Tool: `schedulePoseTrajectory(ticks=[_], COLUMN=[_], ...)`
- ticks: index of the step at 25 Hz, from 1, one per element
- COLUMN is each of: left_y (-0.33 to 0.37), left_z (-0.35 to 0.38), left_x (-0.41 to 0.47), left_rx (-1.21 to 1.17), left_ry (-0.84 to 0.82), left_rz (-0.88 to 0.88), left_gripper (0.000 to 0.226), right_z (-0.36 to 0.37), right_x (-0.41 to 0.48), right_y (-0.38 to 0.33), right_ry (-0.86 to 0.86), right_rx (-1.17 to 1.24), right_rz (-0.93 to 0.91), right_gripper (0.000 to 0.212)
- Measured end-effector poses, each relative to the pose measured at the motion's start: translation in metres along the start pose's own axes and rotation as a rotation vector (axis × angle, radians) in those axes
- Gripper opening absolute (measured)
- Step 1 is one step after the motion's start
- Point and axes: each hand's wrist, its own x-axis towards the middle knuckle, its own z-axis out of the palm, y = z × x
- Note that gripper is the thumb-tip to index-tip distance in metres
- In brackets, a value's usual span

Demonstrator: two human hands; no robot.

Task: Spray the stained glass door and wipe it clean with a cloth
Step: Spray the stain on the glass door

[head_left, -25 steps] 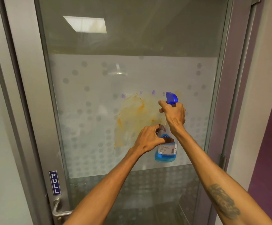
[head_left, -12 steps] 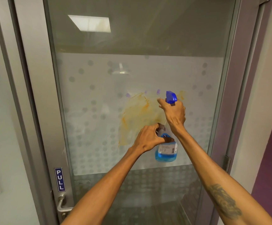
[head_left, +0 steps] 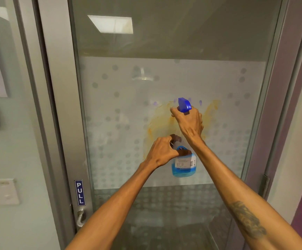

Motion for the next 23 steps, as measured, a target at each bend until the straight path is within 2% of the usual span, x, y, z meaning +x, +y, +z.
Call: schedulePoseTrajectory(ticks=[6, 11, 17, 20, 23], left_y=[-0.014, -0.034, -0.047, -0.051, -0.059], left_z=[-0.023, -0.046, -0.057, -0.062, -0.065], left_x=[-0.013, -0.023, -0.035, -0.039, -0.046], left_rx=[-0.015, -0.016, -0.036, -0.032, -0.012], left_ry=[0.035, 0.028, -0.026, -0.055, -0.064], left_rz=[-0.029, -0.068, -0.047, -0.067, -0.073], left_gripper=[0.056, 0.066, 0.052, 0.066, 0.06], right_z=[0.029, 0.052, 0.069, 0.071, 0.07], right_x=[-0.021, -0.028, -0.048, -0.055, -0.065], right_y=[-0.021, -0.029, -0.035, -0.036, -0.039], right_ry=[-0.013, -0.054, 0.026, 0.05, 0.038], right_rx=[-0.047, -0.038, -0.025, -0.014, -0.009], right_rz=[-0.05, -0.103, 0.017, 0.03, 0.049], right_gripper=[0.046, 0.027, 0.04, 0.034, 0.027])
